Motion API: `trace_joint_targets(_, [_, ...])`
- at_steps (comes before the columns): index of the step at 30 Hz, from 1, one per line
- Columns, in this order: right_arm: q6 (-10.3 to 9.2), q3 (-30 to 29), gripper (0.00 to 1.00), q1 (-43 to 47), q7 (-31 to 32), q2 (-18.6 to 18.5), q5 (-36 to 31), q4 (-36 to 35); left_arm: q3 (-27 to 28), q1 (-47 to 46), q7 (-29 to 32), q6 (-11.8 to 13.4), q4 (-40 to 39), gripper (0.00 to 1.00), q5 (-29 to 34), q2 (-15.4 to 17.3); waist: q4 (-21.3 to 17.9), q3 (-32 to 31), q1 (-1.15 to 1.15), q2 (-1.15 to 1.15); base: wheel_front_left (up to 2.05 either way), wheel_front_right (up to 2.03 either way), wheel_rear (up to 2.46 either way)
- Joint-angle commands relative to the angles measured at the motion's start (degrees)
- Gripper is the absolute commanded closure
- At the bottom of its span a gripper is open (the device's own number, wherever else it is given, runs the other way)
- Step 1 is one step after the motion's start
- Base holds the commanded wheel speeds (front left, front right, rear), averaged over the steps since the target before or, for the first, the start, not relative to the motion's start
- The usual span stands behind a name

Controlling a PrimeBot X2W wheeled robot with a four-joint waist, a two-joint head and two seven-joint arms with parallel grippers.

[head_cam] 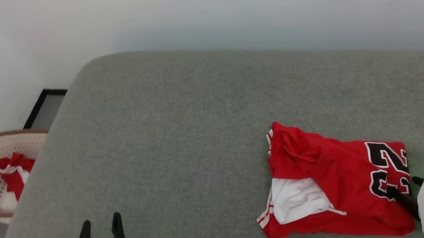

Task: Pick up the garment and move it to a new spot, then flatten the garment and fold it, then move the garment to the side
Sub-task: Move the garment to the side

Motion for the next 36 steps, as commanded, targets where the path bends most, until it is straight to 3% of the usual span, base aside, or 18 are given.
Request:
trace_joint_targets(1, [-0.04,-0.14,0.00,-0.79,0.69,0.25,0.48,0.47,-0.05,-0.70,-0.35,-0.24,0.30,0.00,-0.21,-0.20,1.05,1.32,0.00,0.00,0.00,0.00,0.00])
trace_joint_targets(9, [-0.05,-1.48,0.00,-2.81,9.04,4.26,1.18,7.17,-0.33,-2.15,-0.77,-0.55,1.94,0.00,-0.50,-0.72,1.64,2.67,0.00,0.00,0.00,0.00,0.00])
trace_joint_targets(10, [-0.04,-1.38,0.27,-3.20,9.94,4.72,1.52,7.82,-0.35,-2.22,-0.76,-0.62,2.13,0.00,-0.54,-0.79,1.68,2.74,0.00,0.00,0.00,0.00,0.00])
trace_joint_targets(11, [-0.04,-1.40,1.00,-3.53,10.26,5.00,1.56,8.09,-0.34,-2.27,-0.79,-0.67,2.27,0.00,-0.58,-0.84,1.70,2.80,0.00,0.00,0.00,0.00,0.00])
trace_joint_targets(17, [-0.06,-0.30,1.00,-6.13,10.57,4.08,0.86,7.45,-0.21,-2.77,-0.92,-0.90,3.02,0.00,-0.52,-1.15,1.45,2.86,0.00,0.00,0.00,0.00,0.00])
trace_joint_targets(24, [-0.06,0.98,1.00,-8.78,11.01,0.21,-0.01,2.03,0.12,-3.16,-0.92,-1.00,2.60,0.00,0.01,-1.17,-0.34,2.56,0.00,0.00,0.00,0.00,0.00])
trace_joint_targets(36, [-0.05,2.23,1.00,-12.68,13.66,-9.85,0.76,-7.35,-0.18,-6.11,-0.83,-1.37,0.85,0.00,0.46,-0.81,-7.46,4.88,0.00,0.00,0.00,0.00,0.00])
